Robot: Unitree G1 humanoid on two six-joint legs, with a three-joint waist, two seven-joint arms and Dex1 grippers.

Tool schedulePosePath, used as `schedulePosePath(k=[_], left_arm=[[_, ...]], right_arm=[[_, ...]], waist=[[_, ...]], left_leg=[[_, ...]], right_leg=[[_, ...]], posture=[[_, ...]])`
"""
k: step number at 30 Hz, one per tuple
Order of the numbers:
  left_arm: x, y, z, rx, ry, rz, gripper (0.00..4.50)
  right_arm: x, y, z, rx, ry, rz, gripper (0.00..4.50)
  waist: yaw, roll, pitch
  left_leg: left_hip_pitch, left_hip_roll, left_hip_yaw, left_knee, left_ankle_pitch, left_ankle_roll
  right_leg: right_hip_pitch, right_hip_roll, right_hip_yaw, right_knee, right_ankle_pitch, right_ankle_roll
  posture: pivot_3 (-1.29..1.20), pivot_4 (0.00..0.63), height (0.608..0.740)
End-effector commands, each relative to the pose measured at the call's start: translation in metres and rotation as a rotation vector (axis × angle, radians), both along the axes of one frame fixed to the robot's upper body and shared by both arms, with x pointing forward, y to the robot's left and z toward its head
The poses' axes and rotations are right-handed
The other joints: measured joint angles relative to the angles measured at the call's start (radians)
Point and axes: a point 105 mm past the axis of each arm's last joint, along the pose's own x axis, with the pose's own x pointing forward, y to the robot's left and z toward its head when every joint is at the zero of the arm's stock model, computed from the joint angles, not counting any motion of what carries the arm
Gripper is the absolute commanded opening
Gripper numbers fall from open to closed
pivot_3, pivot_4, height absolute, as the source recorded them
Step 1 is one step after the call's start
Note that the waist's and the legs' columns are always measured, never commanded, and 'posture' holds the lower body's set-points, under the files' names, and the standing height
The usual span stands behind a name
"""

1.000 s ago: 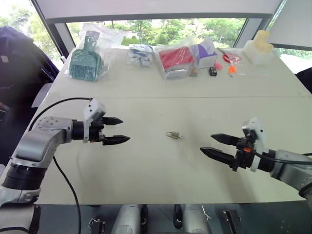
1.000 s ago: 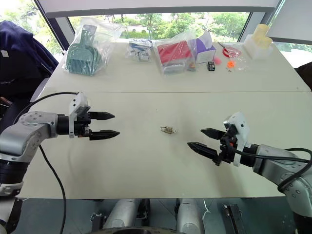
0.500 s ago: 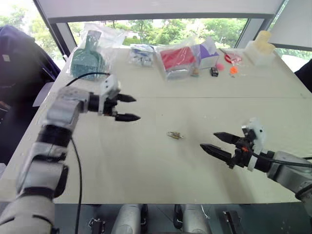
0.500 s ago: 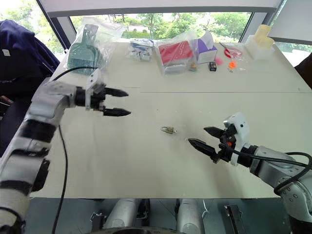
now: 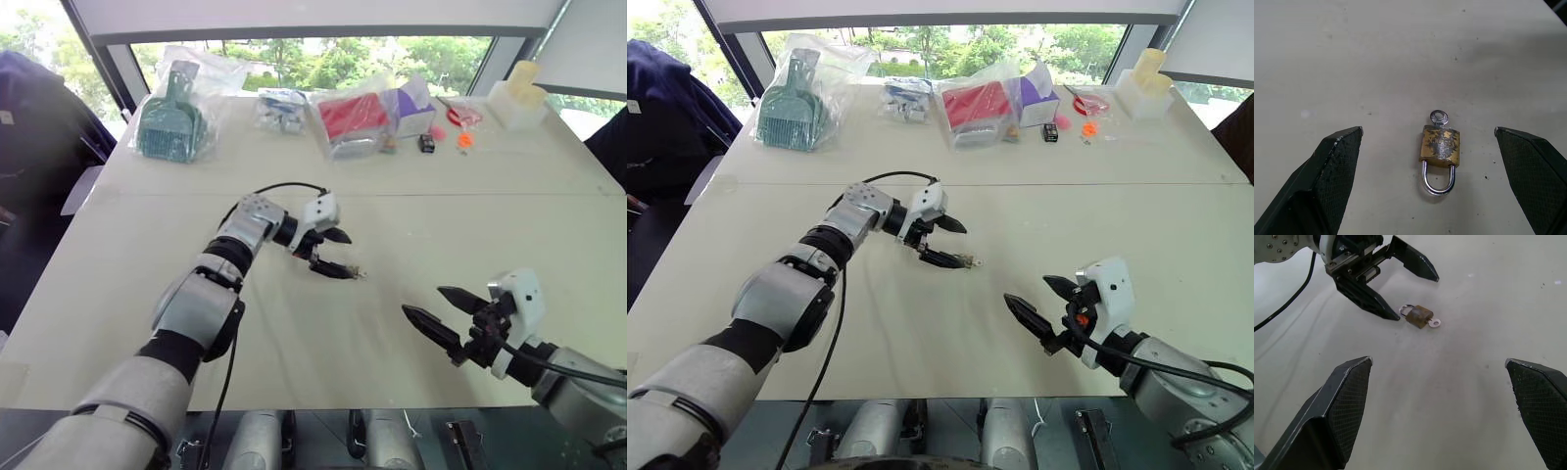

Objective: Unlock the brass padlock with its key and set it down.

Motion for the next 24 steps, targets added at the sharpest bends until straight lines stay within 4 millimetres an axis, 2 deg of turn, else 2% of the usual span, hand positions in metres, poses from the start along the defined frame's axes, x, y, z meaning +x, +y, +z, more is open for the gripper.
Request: schedulePosePath(k=[1,4,5,8,9,15,18,20,24], left_arm=[[0.001,-0.008,0.005,0.034,-0.056,-0.026,4.5],[0.0,-0.009,-0.001,0.059,-0.057,-0.026,4.5],[0.0,-0.008,-0.003,0.068,-0.057,-0.029,4.24],[-0.002,-0.006,-0.012,0.117,-0.079,-0.051,3.35],[-0.003,-0.005,-0.015,0.133,-0.084,-0.054,2.82],[-0.003,-0.001,-0.029,0.173,-0.118,-0.042,0.79],[-0.001,0.003,-0.029,0.166,-0.154,-0.039,0.78],[0.001,0.004,-0.022,0.125,-0.2,-0.039,0.78],[0.01,-0.003,0.021,-0.077,-0.358,-0.027,0.78]], right_arm=[[-0.004,0.006,0.013,0.004,-0.076,-0.021,4.45],[-0.007,0.005,0.014,0.011,-0.088,-0.058,4.45],[-0.008,0.005,0.014,0.011,-0.089,-0.071,4.49],[-0.008,0.004,0.013,0.012,-0.091,-0.088,4.5],[-0.008,0.004,0.013,0.012,-0.092,-0.089,4.5],[-0.004,0.002,0.014,0.009,-0.096,-0.087,4.5],[-0.001,0.002,0.014,0.03,-0.094,-0.09,4.5],[0.004,0.001,0.015,0.074,-0.094,-0.109,4.5],[0.023,0.005,0.024,0.351,-0.11,-0.177,4.5]], waist=[[0.0,0.0,0.0],[0.001,0.0,0.0],[0.001,-0.001,-0.001],[0.0,-0.001,-0.001],[0.0,-0.001,-0.001],[0.0,-0.002,-0.002],[0.001,-0.002,-0.002],[-0.001,-0.002,-0.002],[-0.003,-0.003,-0.002]], left_leg=[[0.0,0.0,0.0,0.0,0.0,0.0],[0.0,0.0,0.0,0.0,0.0,0.0],[0.0,0.0,0.0,0.0,0.0,0.0],[0.0,0.0,0.0,0.0,0.0,0.0],[0.0,0.0,0.0,0.0,0.0,0.0],[0.0,0.0,0.0,0.0,0.0,0.0],[0.003,0.0,-0.001,0.0,0.0,0.0],[0.007,0.0,-0.001,0.0,0.0,0.0],[0.008,0.001,-0.001,0.0,0.0,0.0]], right_leg=[[0.0,0.0,0.0,0.0,0.0,0.0],[0.0,0.0,0.0,0.0,0.0,0.0],[0.0,0.0,0.0,0.0,0.0,0.0],[0.0,0.0,0.0,0.0,0.0,0.0],[0.0,0.0,0.0,0.0,0.0,0.0],[0.001,0.0,0.0,0.0,0.0,0.0],[0.003,0.0,0.0,0.0,0.0,0.0],[0.007,0.0,0.0,0.0,0.0,0.0],[0.007,0.0,0.0,0.0,0.0,0.0]], posture=[[0.0,0.15,0.735],[0.0,0.15,0.735],[0.0,0.15,0.735],[0.0,0.15,0.735],[0.0,0.15,0.735],[0.0,0.15,0.735],[0.0,0.15,0.735],[0.0,0.15,0.735],[0.0,0.15,0.735]])
